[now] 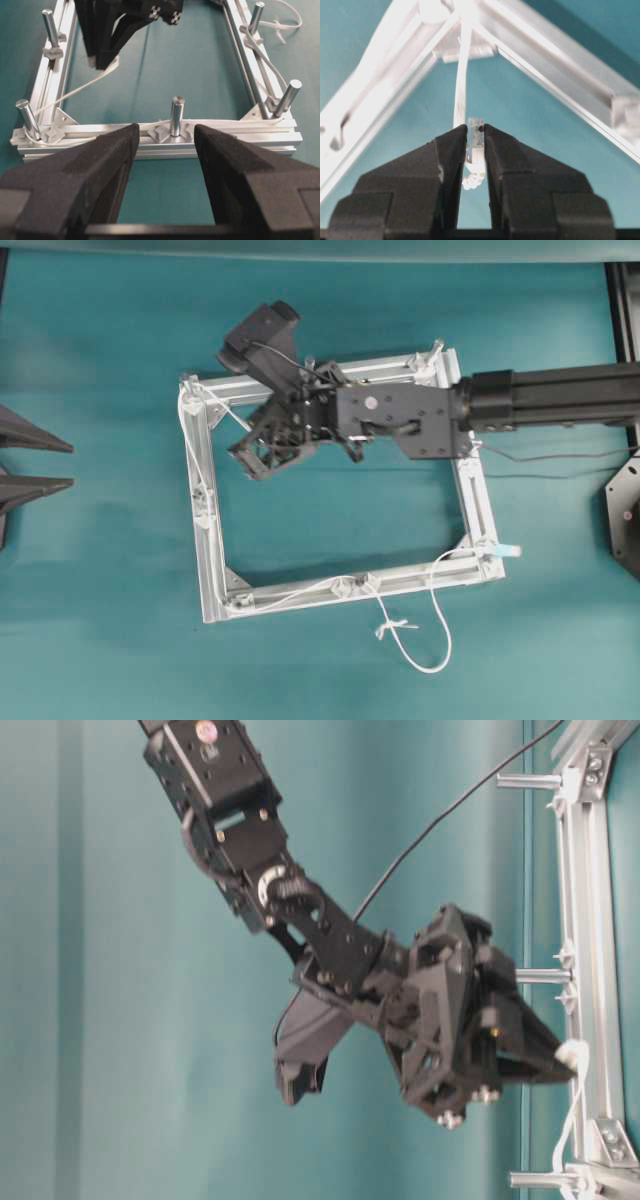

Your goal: Move the cable alternately left and right between 8 pins so it hooks onto each one.

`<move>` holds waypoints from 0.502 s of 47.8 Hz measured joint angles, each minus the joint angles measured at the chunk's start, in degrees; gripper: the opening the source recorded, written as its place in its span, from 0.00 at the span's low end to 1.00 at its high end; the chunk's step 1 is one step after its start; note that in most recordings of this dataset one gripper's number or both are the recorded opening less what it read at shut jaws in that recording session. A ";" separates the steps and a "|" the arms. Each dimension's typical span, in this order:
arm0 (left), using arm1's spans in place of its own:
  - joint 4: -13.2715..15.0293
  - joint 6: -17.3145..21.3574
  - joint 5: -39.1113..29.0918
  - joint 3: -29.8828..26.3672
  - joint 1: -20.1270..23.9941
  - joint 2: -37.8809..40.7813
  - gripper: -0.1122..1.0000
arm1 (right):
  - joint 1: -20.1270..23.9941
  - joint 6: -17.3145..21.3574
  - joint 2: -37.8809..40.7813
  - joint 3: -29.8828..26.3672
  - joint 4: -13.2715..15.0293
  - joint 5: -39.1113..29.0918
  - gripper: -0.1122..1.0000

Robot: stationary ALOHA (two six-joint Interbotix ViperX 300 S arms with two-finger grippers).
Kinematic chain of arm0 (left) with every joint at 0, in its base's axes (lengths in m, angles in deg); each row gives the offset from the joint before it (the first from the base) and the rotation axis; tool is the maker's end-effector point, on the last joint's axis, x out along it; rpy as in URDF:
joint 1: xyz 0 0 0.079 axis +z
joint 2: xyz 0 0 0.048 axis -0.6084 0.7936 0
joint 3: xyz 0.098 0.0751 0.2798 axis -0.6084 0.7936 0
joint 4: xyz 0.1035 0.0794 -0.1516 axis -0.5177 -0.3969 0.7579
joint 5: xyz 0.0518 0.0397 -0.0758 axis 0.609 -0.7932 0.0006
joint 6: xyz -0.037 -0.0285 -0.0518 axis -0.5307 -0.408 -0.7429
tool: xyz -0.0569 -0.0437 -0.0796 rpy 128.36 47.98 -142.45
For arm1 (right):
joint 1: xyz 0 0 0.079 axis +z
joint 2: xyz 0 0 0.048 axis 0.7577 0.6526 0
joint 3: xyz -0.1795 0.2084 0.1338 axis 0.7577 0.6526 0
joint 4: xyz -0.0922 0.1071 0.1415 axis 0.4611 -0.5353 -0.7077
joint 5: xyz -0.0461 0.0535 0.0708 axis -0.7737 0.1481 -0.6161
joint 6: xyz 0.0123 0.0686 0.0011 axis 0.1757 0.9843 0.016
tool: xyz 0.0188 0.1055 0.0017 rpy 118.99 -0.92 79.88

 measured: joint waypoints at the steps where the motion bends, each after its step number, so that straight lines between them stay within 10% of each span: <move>1: 0.00 0.09 0.00 0.00 -0.09 0.09 0.60 | 0.09 0.00 -0.26 0.35 0.00 0.09 0.23; 24: 0.00 0.00 0.00 0.00 -0.09 0.00 0.60 | 0.70 -0.26 -5.80 10.20 -0.09 2.37 0.23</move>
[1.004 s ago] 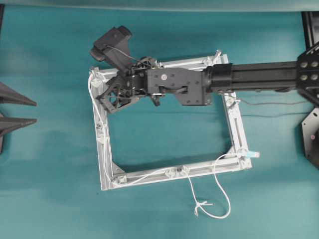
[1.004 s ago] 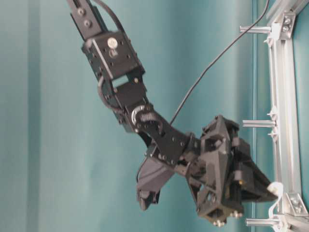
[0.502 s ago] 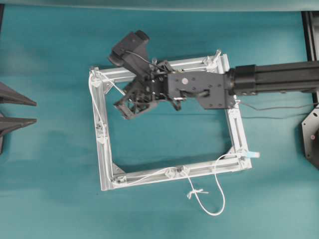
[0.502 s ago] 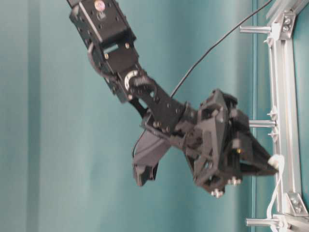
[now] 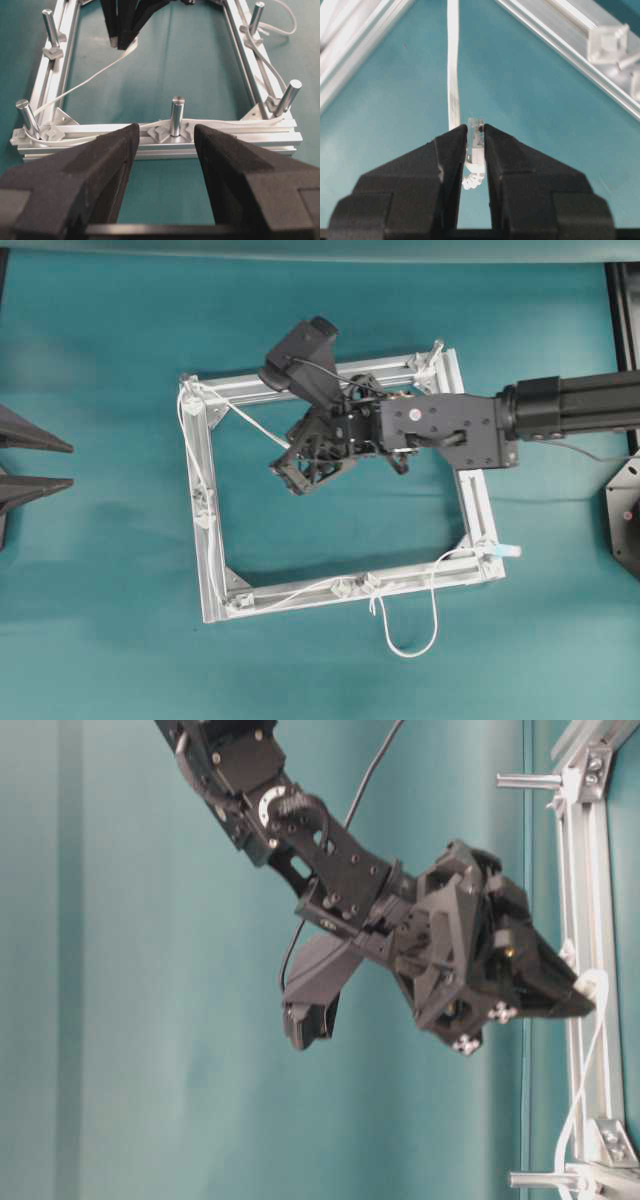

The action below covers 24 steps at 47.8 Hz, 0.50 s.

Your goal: Move the cable alternately left and right between 8 pins so it hooks onto each one.

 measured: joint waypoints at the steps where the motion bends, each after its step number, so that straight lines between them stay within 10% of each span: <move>1: 0.00 0.00 0.00 0.00 0.09 0.00 0.60 | -0.09 -0.09 -0.18 0.35 0.09 0.00 0.23; 24: 0.00 0.00 0.00 0.00 0.00 0.00 0.60 | -2.72 -3.16 -10.20 8.09 2.46 -3.78 0.23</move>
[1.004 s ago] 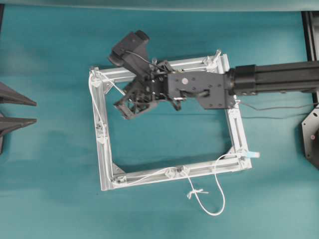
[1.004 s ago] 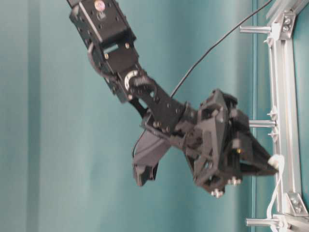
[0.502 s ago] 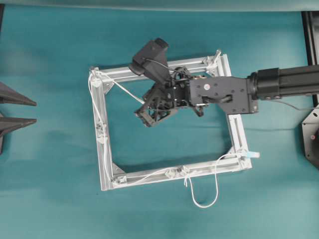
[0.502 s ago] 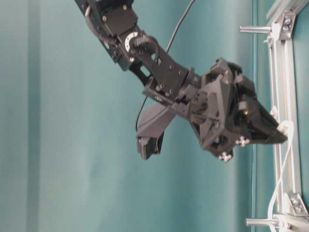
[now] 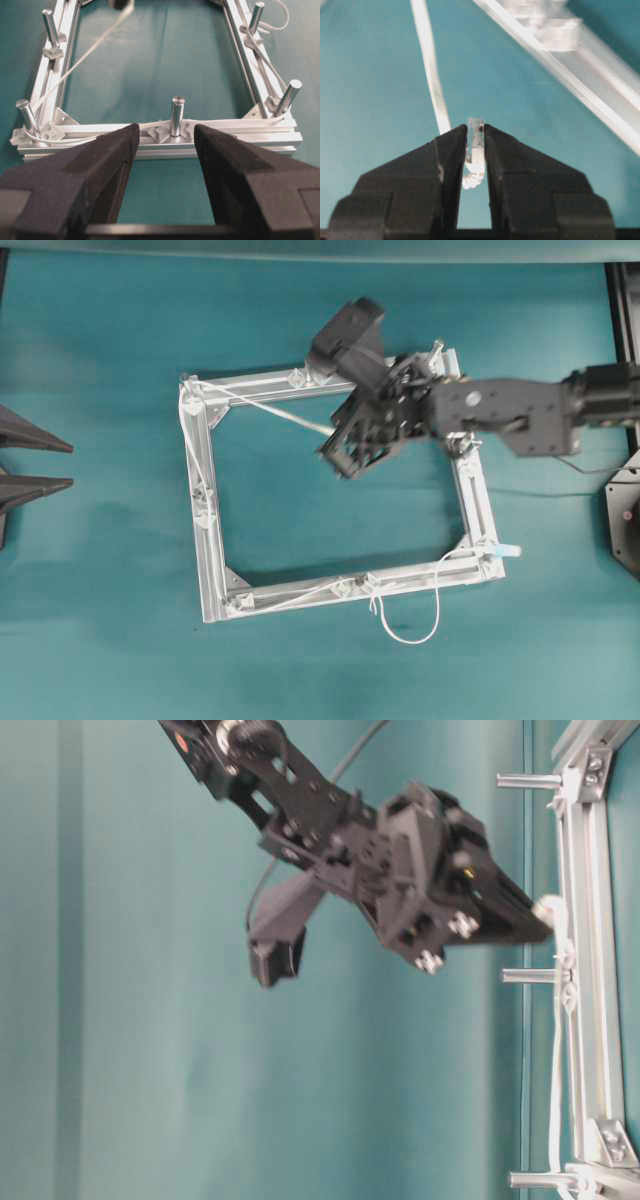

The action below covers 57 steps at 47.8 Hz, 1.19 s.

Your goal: Move the cable alternately left and right between 8 pins so it hooks onto each one.

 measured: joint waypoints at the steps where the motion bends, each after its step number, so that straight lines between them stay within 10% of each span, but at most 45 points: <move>1: 0.00 0.09 0.00 0.00 0.00 0.00 0.60 | -0.44 -0.18 -0.35 0.26 0.09 -0.18 0.23; 44: 0.00 0.00 0.00 0.00 0.09 0.00 0.60 | -8.09 -1.85 -14.77 13.97 5.36 -6.59 0.23; 57: 0.00 0.09 0.00 0.00 0.00 0.00 0.60 | -10.55 -5.19 -14.77 14.24 11.69 -9.40 0.23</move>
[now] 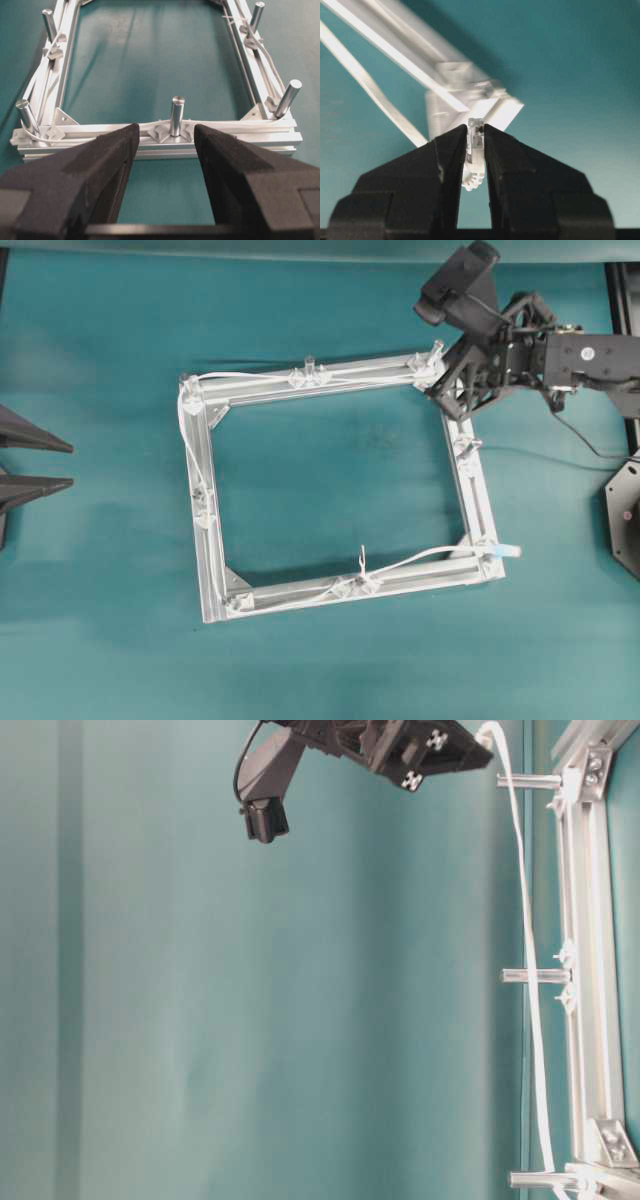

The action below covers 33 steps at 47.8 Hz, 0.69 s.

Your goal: Move the cable alternately left and right between 8 pins so it hooks onto each one.

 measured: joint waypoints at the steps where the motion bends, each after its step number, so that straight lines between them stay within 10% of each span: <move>1: 0.09 -0.09 0.00 0.00 0.09 0.00 0.60 | -0.09 0.09 0.00 0.09 0.97 -0.09 0.23; 24: 0.00 -0.09 0.00 0.00 0.00 0.00 0.60 | -0.35 0.09 0.97 0.18 19.42 0.18 0.23; 33: 0.00 -0.09 0.00 0.00 0.00 0.00 0.60 | -2.64 0.35 2.20 1.05 21.97 5.36 0.23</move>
